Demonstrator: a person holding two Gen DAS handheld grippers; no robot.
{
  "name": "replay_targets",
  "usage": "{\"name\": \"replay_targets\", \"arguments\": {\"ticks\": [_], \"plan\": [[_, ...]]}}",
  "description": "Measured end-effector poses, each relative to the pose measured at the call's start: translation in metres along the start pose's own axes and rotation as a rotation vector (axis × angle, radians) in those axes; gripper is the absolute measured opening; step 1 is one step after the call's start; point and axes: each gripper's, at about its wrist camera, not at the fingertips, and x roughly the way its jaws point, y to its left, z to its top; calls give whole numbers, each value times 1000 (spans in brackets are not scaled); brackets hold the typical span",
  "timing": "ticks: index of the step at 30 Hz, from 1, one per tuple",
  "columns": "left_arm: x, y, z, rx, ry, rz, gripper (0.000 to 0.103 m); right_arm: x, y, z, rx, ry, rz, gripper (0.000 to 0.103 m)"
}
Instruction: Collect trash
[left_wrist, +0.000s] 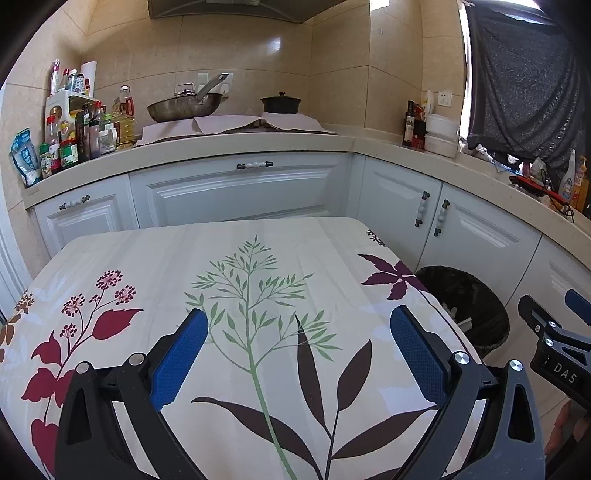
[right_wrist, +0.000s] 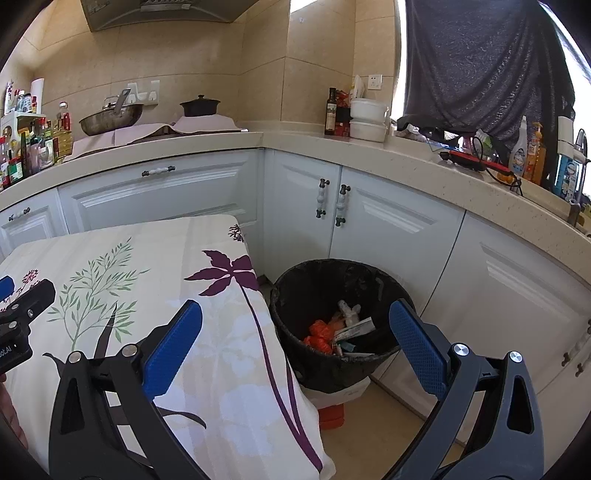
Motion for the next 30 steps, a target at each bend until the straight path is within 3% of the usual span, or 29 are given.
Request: {"name": "replay_targets", "arguments": {"ticks": [30], "plan": [[5, 3, 0, 4, 7, 17, 96, 9, 6, 1, -11, 14, 7, 99]]}}
